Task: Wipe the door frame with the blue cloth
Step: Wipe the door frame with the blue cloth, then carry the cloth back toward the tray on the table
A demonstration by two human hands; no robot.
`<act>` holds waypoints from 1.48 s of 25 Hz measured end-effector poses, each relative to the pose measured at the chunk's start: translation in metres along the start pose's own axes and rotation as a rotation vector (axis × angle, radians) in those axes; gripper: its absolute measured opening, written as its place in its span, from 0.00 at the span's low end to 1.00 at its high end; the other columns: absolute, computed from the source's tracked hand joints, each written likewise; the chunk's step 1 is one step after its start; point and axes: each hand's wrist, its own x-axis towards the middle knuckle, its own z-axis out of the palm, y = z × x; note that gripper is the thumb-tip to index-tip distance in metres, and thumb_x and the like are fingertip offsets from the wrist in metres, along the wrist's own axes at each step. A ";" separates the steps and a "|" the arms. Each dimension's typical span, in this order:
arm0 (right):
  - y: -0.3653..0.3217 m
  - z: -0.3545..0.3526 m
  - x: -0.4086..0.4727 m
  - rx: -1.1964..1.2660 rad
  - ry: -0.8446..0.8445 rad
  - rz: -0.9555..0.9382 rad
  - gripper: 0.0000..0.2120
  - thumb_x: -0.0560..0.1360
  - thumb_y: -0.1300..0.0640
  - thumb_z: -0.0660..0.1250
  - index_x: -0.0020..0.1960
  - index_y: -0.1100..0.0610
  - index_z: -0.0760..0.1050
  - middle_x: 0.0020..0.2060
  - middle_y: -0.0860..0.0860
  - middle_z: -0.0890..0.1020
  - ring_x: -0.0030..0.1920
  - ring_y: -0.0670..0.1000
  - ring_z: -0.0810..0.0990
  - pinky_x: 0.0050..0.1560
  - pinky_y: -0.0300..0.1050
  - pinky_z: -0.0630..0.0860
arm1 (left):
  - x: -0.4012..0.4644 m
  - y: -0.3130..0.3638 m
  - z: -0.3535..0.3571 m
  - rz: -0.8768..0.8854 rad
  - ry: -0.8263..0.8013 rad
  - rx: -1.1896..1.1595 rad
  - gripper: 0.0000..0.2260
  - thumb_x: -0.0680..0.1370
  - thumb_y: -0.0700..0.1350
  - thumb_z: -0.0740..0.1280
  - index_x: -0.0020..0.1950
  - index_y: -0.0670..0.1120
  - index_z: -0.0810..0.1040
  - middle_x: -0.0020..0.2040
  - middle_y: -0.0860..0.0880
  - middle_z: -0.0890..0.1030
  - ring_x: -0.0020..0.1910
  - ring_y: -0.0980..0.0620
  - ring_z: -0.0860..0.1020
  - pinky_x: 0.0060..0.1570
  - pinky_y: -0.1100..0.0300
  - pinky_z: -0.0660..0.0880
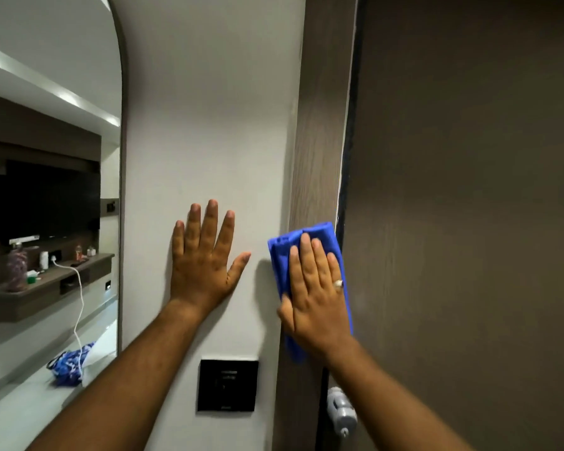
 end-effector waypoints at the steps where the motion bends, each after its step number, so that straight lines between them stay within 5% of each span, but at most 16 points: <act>1: -0.006 0.002 -0.019 0.030 -0.009 0.012 0.36 0.72 0.52 0.58 0.76 0.61 0.52 0.77 0.58 0.54 0.77 0.57 0.49 0.76 0.58 0.49 | -0.005 0.004 -0.002 -0.018 -0.016 -0.022 0.34 0.77 0.63 0.51 0.78 0.46 0.50 0.79 0.40 0.50 0.78 0.39 0.47 0.74 0.41 0.46; 5: -0.003 -0.010 -0.025 0.239 0.109 0.078 0.25 0.73 0.61 0.60 0.70 0.62 0.67 0.72 0.61 0.65 0.74 0.61 0.61 0.70 0.62 0.62 | -0.034 0.030 -0.012 -0.121 -0.091 -0.207 0.32 0.77 0.58 0.57 0.77 0.46 0.55 0.79 0.41 0.50 0.78 0.39 0.47 0.74 0.42 0.47; 7: 0.003 -0.019 -0.023 0.173 0.182 0.317 0.24 0.74 0.59 0.64 0.69 0.58 0.69 0.71 0.64 0.67 0.69 0.66 0.67 0.64 0.66 0.66 | -0.051 0.048 -0.020 -0.202 -0.118 -0.343 0.28 0.77 0.56 0.60 0.74 0.46 0.65 0.78 0.40 0.57 0.78 0.39 0.53 0.72 0.42 0.54; 10: 0.008 -0.036 -0.026 0.302 0.049 0.768 0.31 0.71 0.44 0.69 0.70 0.53 0.65 0.65 0.56 0.73 0.62 0.58 0.72 0.58 0.61 0.70 | -0.074 0.078 -0.030 -0.339 -0.070 -0.535 0.20 0.76 0.54 0.63 0.63 0.46 0.78 0.66 0.40 0.75 0.65 0.37 0.72 0.59 0.45 0.69; 12: 0.011 -0.045 -0.028 0.536 -0.029 0.865 0.17 0.70 0.43 0.70 0.52 0.52 0.75 0.46 0.49 0.81 0.46 0.48 0.80 0.45 0.48 0.74 | -0.089 0.100 -0.033 -0.388 -0.067 -0.699 0.18 0.75 0.54 0.64 0.58 0.45 0.80 0.55 0.43 0.79 0.53 0.41 0.77 0.52 0.50 0.72; 14: 0.012 -0.060 -0.035 0.686 -0.026 0.890 0.12 0.71 0.47 0.70 0.37 0.53 0.73 0.32 0.47 0.80 0.32 0.43 0.76 0.35 0.45 0.71 | -0.098 0.122 -0.039 -0.428 -0.103 -0.891 0.18 0.75 0.53 0.67 0.59 0.45 0.80 0.49 0.47 0.78 0.46 0.46 0.78 0.49 0.54 0.75; 17: 0.022 -0.095 -0.054 0.920 0.005 0.977 0.12 0.72 0.51 0.70 0.40 0.61 0.76 0.35 0.54 0.82 0.34 0.48 0.78 0.38 0.50 0.77 | -0.099 0.161 -0.050 -0.544 -0.164 -1.080 0.21 0.74 0.53 0.68 0.64 0.45 0.77 0.52 0.52 0.74 0.44 0.51 0.77 0.49 0.59 0.74; 20: 0.059 -0.150 -0.083 1.066 0.074 1.054 0.15 0.74 0.53 0.69 0.46 0.66 0.75 0.40 0.57 0.82 0.39 0.51 0.81 0.41 0.49 0.79 | -0.088 0.212 -0.067 -0.664 -0.488 -1.444 0.19 0.76 0.53 0.67 0.65 0.47 0.75 0.59 0.51 0.78 0.53 0.51 0.79 0.54 0.57 0.74; 22: 0.091 -0.193 -0.112 1.052 0.116 1.077 0.15 0.75 0.53 0.68 0.48 0.66 0.75 0.41 0.56 0.82 0.40 0.52 0.80 0.42 0.49 0.78 | -0.085 0.257 -0.083 -0.690 -0.786 -1.761 0.12 0.78 0.52 0.65 0.54 0.46 0.80 0.52 0.47 0.84 0.49 0.48 0.82 0.47 0.55 0.78; 25: 0.135 -0.249 -0.161 0.959 0.147 1.136 0.12 0.76 0.54 0.66 0.47 0.64 0.76 0.41 0.57 0.82 0.41 0.53 0.79 0.44 0.50 0.76 | -0.091 0.330 -0.104 -0.638 -0.944 -1.952 0.09 0.78 0.45 0.65 0.50 0.40 0.80 0.46 0.43 0.86 0.45 0.47 0.82 0.45 0.52 0.80; 28: 0.189 -0.326 -0.234 0.852 0.187 1.260 0.08 0.78 0.58 0.63 0.50 0.62 0.78 0.45 0.58 0.84 0.44 0.53 0.81 0.45 0.49 0.79 | -0.118 0.441 -0.139 -0.592 -1.088 -1.997 0.06 0.78 0.43 0.65 0.46 0.43 0.80 0.41 0.46 0.86 0.41 0.48 0.83 0.41 0.54 0.81; 33: 0.253 -0.447 -0.375 0.683 0.073 1.516 0.15 0.75 0.64 0.56 0.51 0.53 0.79 0.35 0.43 0.84 0.33 0.43 0.80 0.29 0.37 0.76 | -0.199 0.607 -0.187 -0.570 -1.392 -1.933 0.06 0.77 0.45 0.65 0.43 0.46 0.80 0.44 0.44 0.85 0.41 0.46 0.82 0.46 0.48 0.80; 37: 0.282 -0.514 -0.487 0.502 0.093 1.729 0.16 0.76 0.68 0.55 0.54 0.56 0.78 0.39 0.51 0.80 0.30 0.44 0.75 0.25 0.34 0.71 | -0.280 0.719 -0.218 -0.572 -1.649 -1.808 0.07 0.77 0.45 0.65 0.41 0.47 0.80 0.43 0.45 0.85 0.39 0.47 0.83 0.41 0.50 0.81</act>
